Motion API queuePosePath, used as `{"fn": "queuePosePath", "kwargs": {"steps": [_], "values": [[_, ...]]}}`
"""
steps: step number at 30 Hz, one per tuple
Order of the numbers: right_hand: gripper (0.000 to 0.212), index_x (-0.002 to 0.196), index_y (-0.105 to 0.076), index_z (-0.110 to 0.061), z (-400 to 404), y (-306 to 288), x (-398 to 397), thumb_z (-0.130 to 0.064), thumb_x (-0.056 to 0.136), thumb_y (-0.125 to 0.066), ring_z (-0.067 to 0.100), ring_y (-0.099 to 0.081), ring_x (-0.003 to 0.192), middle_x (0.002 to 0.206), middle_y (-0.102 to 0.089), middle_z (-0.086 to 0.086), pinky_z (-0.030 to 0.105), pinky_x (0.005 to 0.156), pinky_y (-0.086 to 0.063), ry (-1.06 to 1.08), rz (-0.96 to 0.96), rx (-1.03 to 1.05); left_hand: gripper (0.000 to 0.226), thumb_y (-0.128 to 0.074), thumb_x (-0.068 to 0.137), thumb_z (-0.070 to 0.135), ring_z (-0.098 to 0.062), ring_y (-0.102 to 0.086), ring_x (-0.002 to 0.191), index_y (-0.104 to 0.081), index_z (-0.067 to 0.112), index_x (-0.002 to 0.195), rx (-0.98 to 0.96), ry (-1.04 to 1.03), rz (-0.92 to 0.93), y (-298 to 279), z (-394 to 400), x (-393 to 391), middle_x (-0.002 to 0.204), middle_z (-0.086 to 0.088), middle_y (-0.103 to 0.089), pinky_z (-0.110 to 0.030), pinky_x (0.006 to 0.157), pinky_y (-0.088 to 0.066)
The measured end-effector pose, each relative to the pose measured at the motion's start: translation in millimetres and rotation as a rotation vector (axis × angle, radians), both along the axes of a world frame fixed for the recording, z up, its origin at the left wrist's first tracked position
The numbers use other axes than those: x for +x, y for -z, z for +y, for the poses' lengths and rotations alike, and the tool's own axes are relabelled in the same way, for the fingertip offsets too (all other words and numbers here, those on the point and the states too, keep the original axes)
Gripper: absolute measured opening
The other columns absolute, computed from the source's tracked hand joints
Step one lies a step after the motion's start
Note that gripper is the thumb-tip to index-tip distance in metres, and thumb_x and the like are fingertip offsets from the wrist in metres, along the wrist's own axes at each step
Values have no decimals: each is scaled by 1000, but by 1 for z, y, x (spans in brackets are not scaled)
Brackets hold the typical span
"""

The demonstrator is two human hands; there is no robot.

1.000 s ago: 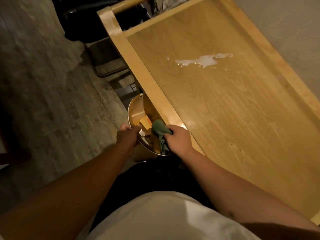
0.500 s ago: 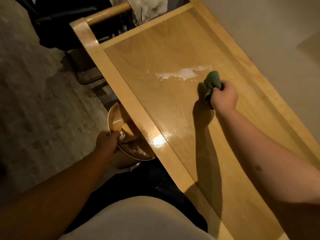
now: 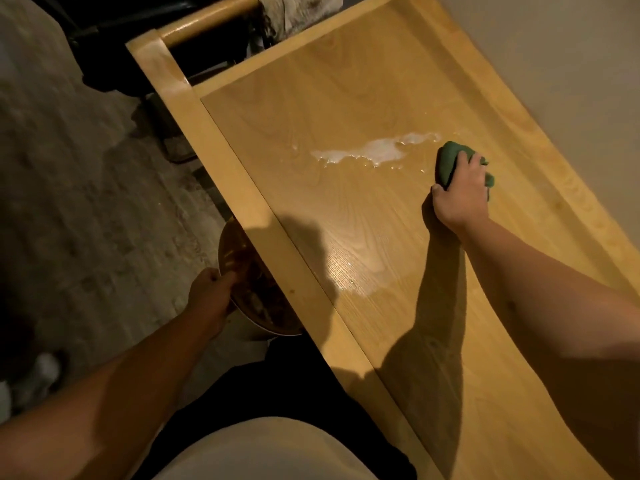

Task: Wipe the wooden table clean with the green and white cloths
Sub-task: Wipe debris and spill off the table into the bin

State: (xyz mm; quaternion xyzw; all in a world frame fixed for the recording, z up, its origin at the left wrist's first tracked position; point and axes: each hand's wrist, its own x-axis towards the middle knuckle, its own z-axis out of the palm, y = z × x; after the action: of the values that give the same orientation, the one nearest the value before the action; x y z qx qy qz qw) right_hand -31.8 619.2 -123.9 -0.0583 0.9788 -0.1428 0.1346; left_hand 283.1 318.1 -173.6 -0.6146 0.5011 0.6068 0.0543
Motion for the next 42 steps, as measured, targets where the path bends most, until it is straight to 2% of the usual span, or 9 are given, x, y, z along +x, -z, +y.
{"fn": "queuePosePath", "kwargs": {"steps": [3, 6, 11, 15, 24, 29, 34, 38, 42], "values": [[70, 145, -24, -9, -8, 4, 2, -20, 88, -62, 40, -34, 135, 147, -37, 17, 56, 106, -33, 62, 81, -94, 13, -68, 88, 16, -28, -66, 84, -58, 10, 94, -1, -6, 18, -1, 3, -3, 99, -16, -65, -37, 65, -56], [72, 151, -21, -7, -24, 6, 1, -20, 90, -58, 37, -28, 141, 157, -28, 15, 55, 112, -30, -29, 84, -43, 16, -67, 88, 16, -30, -64, 86, -57, 8, 97, 6, 1, 14, -2, 2, -4, 99, -17, -63, -40, 71, -55], [73, 156, -19, -11, -57, 8, 10, -16, 92, -53, 32, -16, 150, 164, -17, 13, 48, 122, -15, -222, 47, -96, 14, -68, 84, 17, -29, -64, 83, -58, 10, 92, -15, 4, 10, 1, 1, -3, 97, -17, -64, -41, 69, -54], [72, 156, -23, -14, -75, 7, 23, -13, 90, -54, 29, -18, 150, 163, -21, 11, 48, 122, -16, -353, 24, -119, 17, -70, 82, 18, -25, -60, 76, -53, 15, 80, -31, 4, 8, 2, 1, -4, 88, -14, -60, -33, 58, -50], [70, 155, -29, -20, -110, 8, 58, -16, 91, -57, 28, -20, 150, 162, -26, 6, 45, 123, -13, -582, -17, -152, 18, -67, 83, 14, -25, -55, 80, -52, 11, 92, -36, 8, 29, 0, 0, -7, 89, -16, -56, -40, 66, -46], [66, 152, -35, -20, -130, 7, 95, -20, 90, -57, 28, -28, 147, 160, -33, 6, 44, 122, -15, -747, -18, -185, 17, -66, 78, 12, -26, -55, 79, -51, 12, 85, -60, 38, 9, -3, -1, -6, 87, -15, -56, -40, 65, -46], [66, 151, -36, -21, -140, 7, 129, -21, 88, -57, 28, -32, 145, 158, -36, 6, 45, 120, -15, -899, -1, -163, 19, -65, 77, 8, -25, -53, 73, -47, 16, 74, -69, 6, 40, -7, 1, -8, 75, -12, -54, -37, 60, -43], [64, 148, -40, -21, -148, 3, 154, -17, 87, -56, 29, -36, 143, 155, -40, 5, 49, 120, -22, -971, -11, -172, 17, -66, 84, 12, -23, -57, 70, -50, 16, 79, -56, 16, 66, -9, 1, -6, 78, -11, -58, -31, 56, -46], [67, 147, -43, -19, -148, 5, 178, -14, 83, -61, 29, -37, 142, 152, -43, 6, 49, 117, -25, -1026, -13, -199, 18, -70, 86, 16, -25, -65, 80, -55, 10, 95, -17, 41, 100, -9, -3, -3, 92, -13, -65, -32, 58, -55]]}}
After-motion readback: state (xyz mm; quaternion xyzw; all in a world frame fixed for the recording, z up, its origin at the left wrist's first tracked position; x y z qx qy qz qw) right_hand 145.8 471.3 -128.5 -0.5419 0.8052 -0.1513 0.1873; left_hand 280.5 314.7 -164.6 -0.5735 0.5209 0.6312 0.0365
